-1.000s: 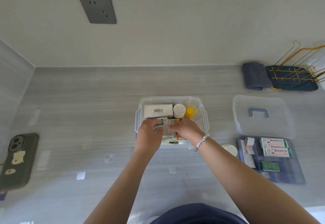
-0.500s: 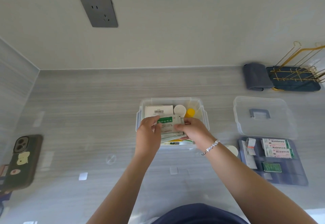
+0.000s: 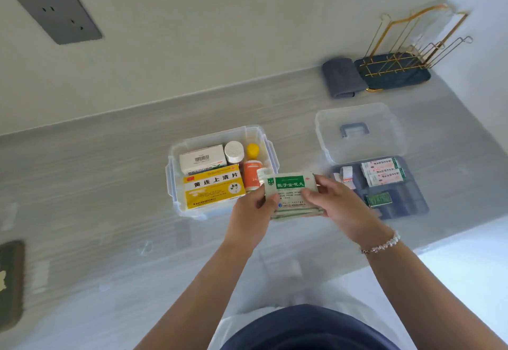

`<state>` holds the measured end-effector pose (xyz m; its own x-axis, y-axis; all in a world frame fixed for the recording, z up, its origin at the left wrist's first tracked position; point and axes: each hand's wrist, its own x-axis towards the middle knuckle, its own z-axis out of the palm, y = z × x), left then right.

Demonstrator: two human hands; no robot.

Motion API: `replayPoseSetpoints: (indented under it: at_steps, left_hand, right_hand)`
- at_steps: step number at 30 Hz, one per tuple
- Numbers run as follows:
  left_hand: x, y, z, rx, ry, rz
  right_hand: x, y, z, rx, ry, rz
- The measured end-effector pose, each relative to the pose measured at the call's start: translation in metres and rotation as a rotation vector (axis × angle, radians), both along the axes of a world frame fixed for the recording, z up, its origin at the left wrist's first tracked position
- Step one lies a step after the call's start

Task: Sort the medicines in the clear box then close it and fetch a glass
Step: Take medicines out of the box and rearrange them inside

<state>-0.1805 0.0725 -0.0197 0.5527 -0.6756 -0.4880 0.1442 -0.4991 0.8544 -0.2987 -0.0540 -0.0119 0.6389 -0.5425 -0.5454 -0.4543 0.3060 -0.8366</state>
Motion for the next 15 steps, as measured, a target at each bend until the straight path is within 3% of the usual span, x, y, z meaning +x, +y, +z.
replayPoseSetpoints:
  at_steps: [4,11,15]
  left_hand:
    - [-0.028,0.003,-0.015,0.059,0.074,-0.034]
    - [-0.056,0.004,-0.049,0.181,0.071,0.060]
    - [-0.069,-0.006,-0.074,0.250,0.076,0.176]
  right_hand:
    - [-0.029,0.006,-0.014,0.023,0.124,-0.022]
    - [-0.048,0.005,-0.053,-0.050,0.342,0.123]
    - [-0.052,0.004,-0.087,-0.220,0.430,0.154]
